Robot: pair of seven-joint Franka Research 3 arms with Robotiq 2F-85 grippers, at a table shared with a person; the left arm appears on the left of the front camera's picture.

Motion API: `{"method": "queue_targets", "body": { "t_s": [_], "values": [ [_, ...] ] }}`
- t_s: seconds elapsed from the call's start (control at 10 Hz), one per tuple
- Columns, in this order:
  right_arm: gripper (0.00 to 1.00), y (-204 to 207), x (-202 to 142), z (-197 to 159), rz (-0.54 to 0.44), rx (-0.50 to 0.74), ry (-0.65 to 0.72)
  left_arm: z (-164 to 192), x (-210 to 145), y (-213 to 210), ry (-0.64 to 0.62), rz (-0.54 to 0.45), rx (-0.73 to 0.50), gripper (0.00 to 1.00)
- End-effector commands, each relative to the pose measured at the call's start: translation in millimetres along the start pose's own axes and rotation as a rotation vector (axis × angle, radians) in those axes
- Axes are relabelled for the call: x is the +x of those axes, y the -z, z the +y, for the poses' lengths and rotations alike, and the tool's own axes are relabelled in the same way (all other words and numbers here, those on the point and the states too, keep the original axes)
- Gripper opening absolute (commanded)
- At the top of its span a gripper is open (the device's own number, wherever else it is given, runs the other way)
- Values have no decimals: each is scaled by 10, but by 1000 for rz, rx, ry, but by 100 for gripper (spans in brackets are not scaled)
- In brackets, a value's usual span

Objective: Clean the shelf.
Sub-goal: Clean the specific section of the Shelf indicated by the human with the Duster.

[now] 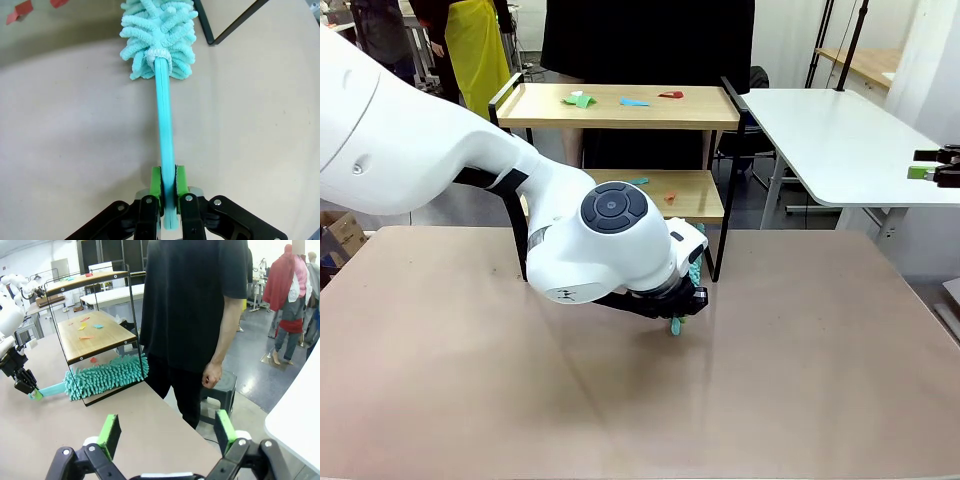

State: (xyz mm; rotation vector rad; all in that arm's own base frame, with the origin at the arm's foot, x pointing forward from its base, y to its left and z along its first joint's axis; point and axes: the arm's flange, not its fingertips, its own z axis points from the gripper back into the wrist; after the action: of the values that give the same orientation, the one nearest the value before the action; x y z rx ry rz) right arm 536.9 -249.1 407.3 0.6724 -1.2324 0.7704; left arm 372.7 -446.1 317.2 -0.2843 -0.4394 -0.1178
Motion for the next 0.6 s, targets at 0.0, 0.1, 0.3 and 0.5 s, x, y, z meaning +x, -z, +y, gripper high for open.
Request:
{"method": "queue_targets", "body": {
  "t_s": [0.0,0.1,0.3,0.5],
  "values": [
    [100,8,24,13,0,2,-4,84,25,-95,-31,0,31,14],
    [100,8,24,13,0,2,-4,137,40,-135,-48,-6,34,14],
    [100,8,24,13,0,2,-4,255,82,-209,-73,-2,48,14],
    [100,8,24,13,0,2,-4,417,119,-281,-100,6,71,14]
  ]
}}
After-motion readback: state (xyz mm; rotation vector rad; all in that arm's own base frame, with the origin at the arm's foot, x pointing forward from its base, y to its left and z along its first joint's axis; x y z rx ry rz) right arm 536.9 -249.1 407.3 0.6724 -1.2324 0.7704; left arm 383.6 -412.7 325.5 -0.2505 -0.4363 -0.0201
